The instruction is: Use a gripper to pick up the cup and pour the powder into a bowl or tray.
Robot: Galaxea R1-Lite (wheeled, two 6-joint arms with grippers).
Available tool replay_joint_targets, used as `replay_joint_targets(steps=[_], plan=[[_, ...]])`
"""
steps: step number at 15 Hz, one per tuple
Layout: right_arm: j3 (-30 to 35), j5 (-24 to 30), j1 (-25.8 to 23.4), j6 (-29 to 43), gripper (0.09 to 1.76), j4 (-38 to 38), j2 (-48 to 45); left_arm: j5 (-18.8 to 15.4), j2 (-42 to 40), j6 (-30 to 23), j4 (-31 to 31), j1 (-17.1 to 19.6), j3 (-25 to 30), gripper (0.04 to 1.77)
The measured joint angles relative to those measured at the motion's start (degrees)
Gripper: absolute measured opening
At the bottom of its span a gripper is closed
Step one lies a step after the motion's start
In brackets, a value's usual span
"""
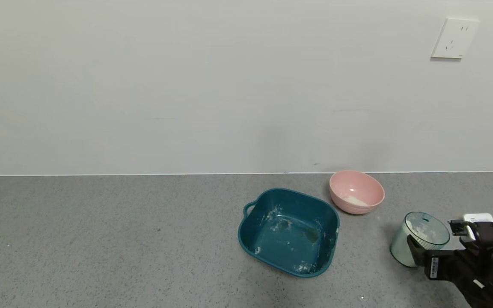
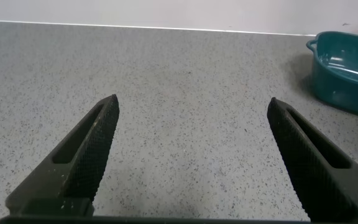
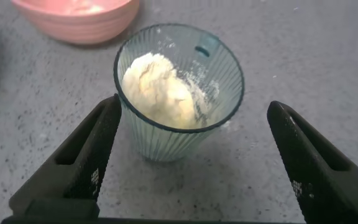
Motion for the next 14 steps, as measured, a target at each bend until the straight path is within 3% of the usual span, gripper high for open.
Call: replay_joint_targets(steps=[9, 14], plan=[[0.07, -1.35, 0.91, -1.38, 1.70, 0.99, -7.29, 0.00, 0.00, 0.00, -0.02, 0.00, 0.00, 1.72], [0.07, -1.32, 0.94, -2.86, 1.70, 8.23, -14.92, 0.00, 0.00, 0.00, 0.00, 0.00, 0.00, 1.72]])
